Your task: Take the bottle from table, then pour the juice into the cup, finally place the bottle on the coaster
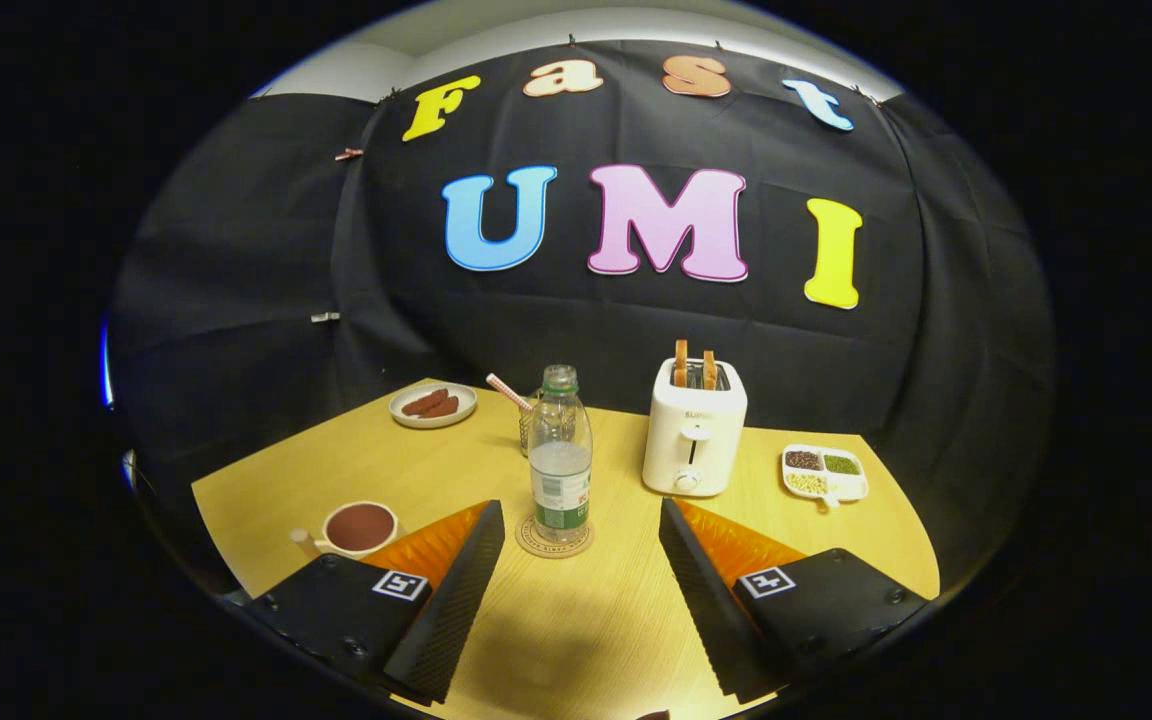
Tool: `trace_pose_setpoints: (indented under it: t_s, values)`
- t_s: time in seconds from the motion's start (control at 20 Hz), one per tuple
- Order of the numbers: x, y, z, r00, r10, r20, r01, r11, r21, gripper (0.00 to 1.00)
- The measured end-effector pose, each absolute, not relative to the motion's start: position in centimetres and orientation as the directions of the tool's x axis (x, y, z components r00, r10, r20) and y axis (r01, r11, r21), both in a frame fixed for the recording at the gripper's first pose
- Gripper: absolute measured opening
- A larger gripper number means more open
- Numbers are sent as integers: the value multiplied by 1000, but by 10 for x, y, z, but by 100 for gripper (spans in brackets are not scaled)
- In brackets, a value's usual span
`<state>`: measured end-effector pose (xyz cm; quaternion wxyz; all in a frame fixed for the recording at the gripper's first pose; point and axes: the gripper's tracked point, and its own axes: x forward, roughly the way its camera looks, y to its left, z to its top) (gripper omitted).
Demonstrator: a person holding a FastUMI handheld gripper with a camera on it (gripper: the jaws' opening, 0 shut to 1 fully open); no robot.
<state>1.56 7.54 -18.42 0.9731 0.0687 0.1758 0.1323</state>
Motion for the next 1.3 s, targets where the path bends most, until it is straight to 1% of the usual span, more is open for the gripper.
trace_pose_setpoints:
  t_s: [0.25, 0.45, 0.7, 0.9, 1.3]
  values:
    - [2, 50, -116, 938, 231, -259, -201, 970, 135, 96]
    - [-6, 29, -83, 953, 201, -225, -172, 975, 141, 96]
    - [-16, -2, -74, 961, 189, -204, -175, 981, 85, 96]
    - [-21, -21, -67, 963, 203, -179, -187, 977, 100, 96]
    - [-28, -51, -67, 957, 233, -172, -219, 971, 94, 96]
